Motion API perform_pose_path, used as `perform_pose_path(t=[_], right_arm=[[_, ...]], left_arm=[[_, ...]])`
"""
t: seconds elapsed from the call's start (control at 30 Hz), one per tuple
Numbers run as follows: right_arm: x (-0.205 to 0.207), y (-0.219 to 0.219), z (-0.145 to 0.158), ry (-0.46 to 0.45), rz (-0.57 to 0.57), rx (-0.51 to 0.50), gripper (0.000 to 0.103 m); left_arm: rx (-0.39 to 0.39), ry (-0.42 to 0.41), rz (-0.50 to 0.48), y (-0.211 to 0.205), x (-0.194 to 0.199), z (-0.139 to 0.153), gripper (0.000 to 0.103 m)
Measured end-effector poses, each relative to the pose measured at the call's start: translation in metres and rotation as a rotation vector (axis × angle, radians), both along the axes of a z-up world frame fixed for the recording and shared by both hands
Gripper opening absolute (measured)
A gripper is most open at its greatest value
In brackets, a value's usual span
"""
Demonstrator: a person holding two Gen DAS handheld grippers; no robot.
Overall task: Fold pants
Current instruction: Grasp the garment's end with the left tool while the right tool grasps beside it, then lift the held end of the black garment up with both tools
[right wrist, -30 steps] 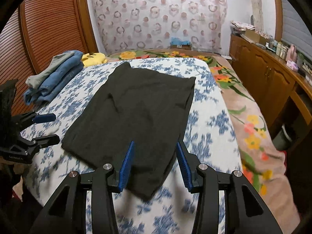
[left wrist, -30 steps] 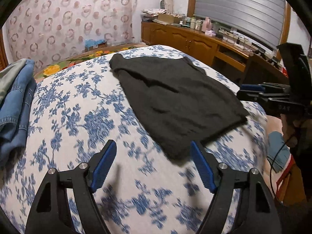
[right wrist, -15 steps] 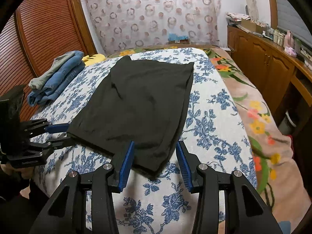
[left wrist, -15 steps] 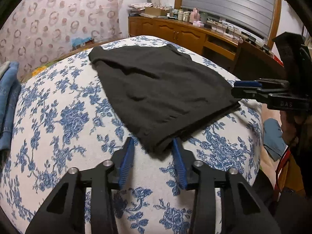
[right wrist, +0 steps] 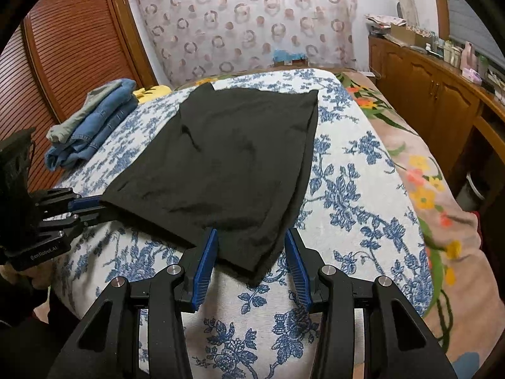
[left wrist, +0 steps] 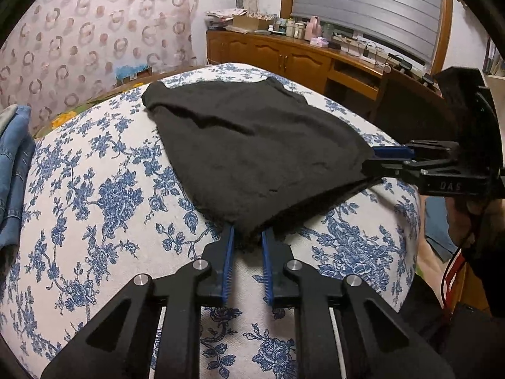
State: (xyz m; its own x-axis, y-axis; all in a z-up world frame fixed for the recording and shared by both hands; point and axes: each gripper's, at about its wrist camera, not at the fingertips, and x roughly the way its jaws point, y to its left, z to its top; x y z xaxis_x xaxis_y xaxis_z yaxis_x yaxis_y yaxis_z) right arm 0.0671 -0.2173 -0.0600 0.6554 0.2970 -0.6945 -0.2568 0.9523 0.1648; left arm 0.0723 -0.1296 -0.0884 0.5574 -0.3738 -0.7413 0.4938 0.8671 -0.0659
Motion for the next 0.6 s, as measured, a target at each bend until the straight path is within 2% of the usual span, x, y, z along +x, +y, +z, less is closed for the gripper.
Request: perform_pose_path(t=[0.23, 0.27, 0.4, 0.47, 0.6], right_arm=[[-0.007, 0.008, 0.000, -0.030, -0.009, -0.039, 0.044], [-0.007, 0.009, 0.000, -0.032, -0.001, -0.036, 0.037], [-0.009, 0.010, 0.000, -0.026, 0.023, -0.009, 0.026], [-0.009, 0.009, 0.000, -0.021, 0.041, 0.011, 0.015], [-0.006, 0.005, 0.006, -0.003, 0.072, 0.088, 0.012]], left_arm=[[-0.002, 0.008, 0.013, -0.002, 0.004, -0.002, 0.017], [-0.002, 0.007, 0.012, -0.002, 0.004, -0.002, 0.017], [-0.005, -0.005, 0.006, -0.002, 0.002, -0.002, 0.015], [-0.021, -0.019, 0.006, -0.001, 0.000, 0.003, 0.011], [-0.066, -0.067, 0.019, 0.005, -0.005, 0.023, 0.010]])
